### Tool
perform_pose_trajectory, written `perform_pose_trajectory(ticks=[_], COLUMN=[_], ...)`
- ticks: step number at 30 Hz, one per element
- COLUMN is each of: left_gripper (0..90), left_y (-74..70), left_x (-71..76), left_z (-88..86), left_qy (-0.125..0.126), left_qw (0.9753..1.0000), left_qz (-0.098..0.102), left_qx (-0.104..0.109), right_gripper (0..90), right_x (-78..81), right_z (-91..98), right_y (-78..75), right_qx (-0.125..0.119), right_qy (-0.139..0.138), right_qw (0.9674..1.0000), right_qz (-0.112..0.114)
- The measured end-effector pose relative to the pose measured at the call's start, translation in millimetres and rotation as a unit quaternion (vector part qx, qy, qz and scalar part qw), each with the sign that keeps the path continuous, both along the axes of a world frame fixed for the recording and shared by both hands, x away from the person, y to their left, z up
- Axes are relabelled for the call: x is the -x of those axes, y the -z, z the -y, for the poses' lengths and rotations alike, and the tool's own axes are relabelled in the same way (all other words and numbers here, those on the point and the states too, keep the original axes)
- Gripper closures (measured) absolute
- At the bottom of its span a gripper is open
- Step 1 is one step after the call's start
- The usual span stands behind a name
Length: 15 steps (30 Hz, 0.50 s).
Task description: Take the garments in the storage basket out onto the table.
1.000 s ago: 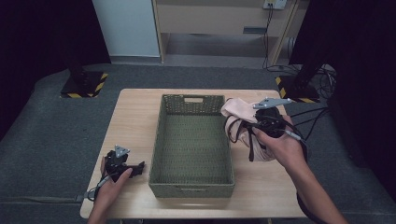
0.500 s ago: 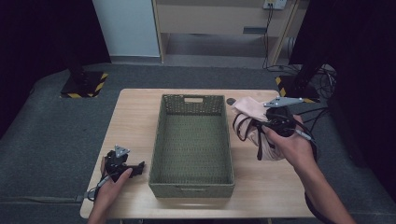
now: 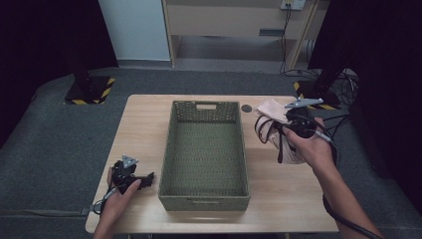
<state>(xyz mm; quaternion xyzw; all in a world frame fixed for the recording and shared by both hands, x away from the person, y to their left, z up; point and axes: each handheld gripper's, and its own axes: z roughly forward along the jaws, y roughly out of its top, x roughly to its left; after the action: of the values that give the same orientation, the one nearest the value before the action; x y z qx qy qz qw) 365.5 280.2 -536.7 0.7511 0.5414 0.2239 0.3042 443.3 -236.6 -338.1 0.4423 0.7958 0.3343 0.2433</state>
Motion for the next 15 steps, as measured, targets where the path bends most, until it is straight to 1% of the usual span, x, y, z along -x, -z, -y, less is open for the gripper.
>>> perform_pose_trajectory(ticks=[10,15], left_gripper=[0.0,0.0], left_y=[0.0,0.0], left_x=[0.0,0.0], left_z=[0.0,0.0], left_qy=[0.0,0.0], left_qw=[1.0,1.0], left_qz=[0.0,0.0], left_qx=[0.0,0.0], right_gripper=[63.9,63.9], right_x=[-24.6,-31.2], right_z=[5.1,5.1], right_y=[9.1,10.1], right_qx=[0.006,0.007], right_qy=[0.01,0.013], right_qw=[0.9999,0.9999], right_qz=[-0.006,-0.007])
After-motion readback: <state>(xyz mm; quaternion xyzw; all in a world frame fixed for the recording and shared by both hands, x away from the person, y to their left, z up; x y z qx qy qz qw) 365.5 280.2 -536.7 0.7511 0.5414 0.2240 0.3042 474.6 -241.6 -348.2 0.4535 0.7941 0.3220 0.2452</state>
